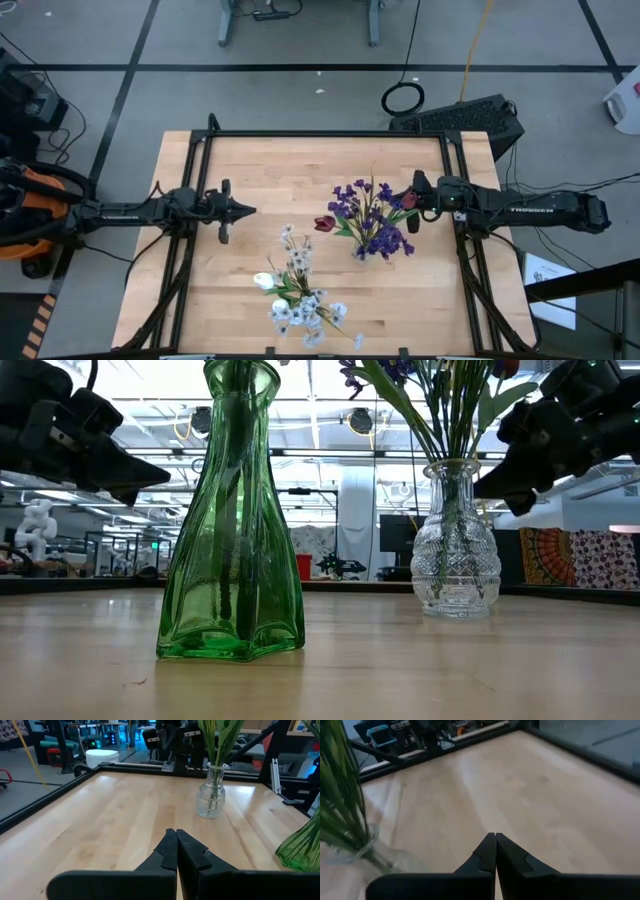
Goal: Sort flowers into vase by color
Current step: Return to Home Position
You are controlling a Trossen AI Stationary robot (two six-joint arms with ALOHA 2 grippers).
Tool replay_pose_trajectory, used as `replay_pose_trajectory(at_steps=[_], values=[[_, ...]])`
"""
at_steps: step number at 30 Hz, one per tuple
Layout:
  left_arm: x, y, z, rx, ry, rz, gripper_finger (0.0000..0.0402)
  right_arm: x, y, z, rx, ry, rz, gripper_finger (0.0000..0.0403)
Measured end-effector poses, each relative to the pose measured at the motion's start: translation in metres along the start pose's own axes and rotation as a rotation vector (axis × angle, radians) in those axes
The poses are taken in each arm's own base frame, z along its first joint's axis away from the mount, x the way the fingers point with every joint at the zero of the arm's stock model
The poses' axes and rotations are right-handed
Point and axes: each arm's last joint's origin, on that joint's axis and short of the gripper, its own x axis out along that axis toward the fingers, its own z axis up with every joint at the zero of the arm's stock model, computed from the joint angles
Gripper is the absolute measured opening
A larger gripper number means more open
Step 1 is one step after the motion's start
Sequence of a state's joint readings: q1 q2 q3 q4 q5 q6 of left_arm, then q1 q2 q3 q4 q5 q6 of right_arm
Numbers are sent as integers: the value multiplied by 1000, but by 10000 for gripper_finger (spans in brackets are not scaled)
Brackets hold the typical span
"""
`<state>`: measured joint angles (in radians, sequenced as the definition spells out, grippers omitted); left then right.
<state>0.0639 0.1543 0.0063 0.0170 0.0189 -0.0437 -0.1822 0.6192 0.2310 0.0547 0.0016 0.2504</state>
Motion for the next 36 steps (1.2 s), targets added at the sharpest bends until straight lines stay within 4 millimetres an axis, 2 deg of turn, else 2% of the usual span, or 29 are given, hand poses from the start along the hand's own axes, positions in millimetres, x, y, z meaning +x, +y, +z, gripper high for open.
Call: replay_pose_trajectory(at_steps=[5, 14, 18, 31, 36], values=[[0, 0, 0, -21, 0, 0, 0, -6, 3, -5, 67, 44, 18, 0], [0, 0, 0, -22, 2, -1, 0, -11, 23, -9, 11, 33, 57, 0], [0, 0, 0, -23, 3, -2, 0, -19, 25, -11, -12, 37, 63, 0], [0, 0, -1, -21, 4, -2, 0, -54, 19, -9, -101, -96, 100, 0], [0, 0, -1, -11, 4, -2, 0, -62, 17, -10, -114, -227, 138, 0]])
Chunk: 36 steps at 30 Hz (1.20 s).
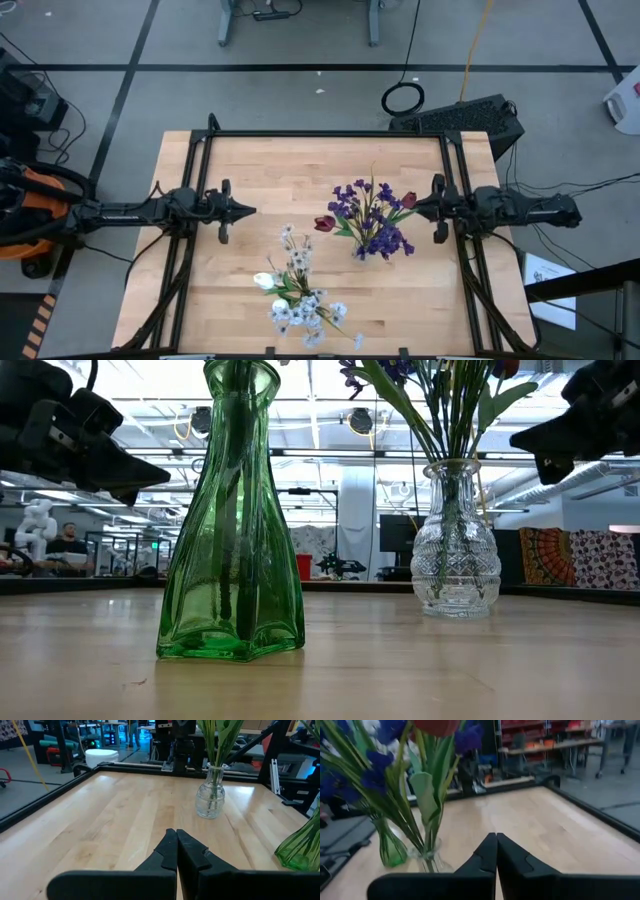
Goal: Sort flowers into vase by color
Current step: Return to Home Position
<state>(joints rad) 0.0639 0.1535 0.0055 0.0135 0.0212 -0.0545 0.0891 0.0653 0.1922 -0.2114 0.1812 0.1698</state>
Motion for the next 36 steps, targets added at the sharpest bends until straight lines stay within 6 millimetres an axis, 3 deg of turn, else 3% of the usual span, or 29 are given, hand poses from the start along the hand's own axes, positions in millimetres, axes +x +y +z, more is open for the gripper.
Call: replay_pose_trajectory(at_steps=[10, 36], values=[[0, 0, 0, 9, -4, 8, 0, 11, 1, -33, 48, -94, 158, 0], [0, 0, 0, 9, -2, 10, 11, 12, 0, -33, 41, -86, 149, 0]])
